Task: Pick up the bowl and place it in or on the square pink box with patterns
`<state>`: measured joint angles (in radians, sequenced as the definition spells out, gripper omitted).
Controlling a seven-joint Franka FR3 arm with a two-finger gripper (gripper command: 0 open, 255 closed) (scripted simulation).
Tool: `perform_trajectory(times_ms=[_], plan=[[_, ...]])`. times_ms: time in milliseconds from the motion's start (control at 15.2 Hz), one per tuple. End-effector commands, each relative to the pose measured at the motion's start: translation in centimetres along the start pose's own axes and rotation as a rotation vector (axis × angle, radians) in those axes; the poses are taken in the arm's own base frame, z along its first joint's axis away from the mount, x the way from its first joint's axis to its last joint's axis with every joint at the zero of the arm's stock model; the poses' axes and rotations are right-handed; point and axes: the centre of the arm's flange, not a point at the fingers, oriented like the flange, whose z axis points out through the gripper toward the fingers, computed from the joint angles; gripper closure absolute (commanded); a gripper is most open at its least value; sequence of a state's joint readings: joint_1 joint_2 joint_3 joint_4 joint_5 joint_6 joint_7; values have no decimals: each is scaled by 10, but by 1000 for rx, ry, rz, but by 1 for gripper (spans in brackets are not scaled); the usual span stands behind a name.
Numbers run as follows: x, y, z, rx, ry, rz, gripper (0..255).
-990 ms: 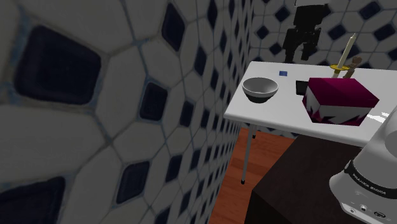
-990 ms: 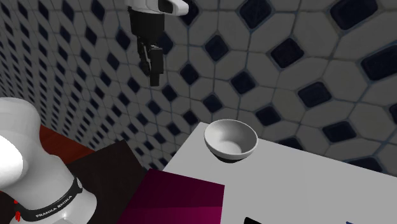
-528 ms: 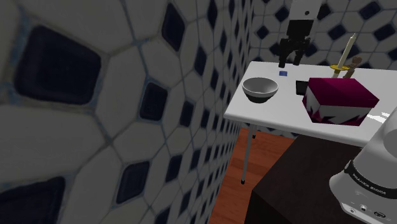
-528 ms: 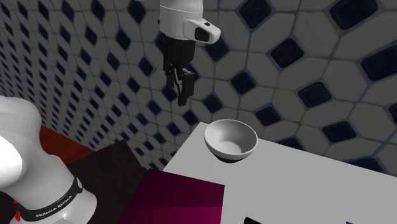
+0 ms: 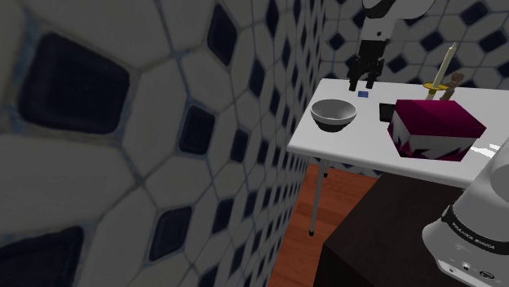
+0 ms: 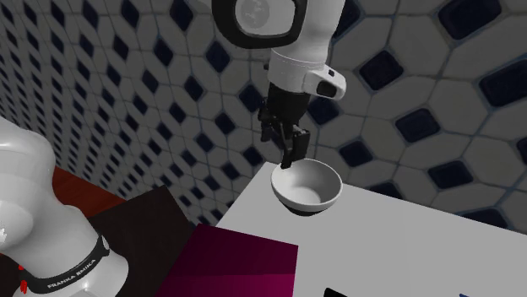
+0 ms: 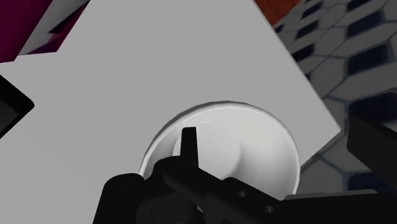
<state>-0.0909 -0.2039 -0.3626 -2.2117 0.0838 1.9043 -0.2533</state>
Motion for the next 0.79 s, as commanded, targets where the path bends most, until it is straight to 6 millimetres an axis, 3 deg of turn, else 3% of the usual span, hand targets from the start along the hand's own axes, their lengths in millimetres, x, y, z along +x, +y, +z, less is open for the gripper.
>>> perform_trajectory(times_ms=[0, 726], plan=[[17, 17, 12, 4, 4, 2, 0], [112, 114, 67, 31, 21, 20, 0]])
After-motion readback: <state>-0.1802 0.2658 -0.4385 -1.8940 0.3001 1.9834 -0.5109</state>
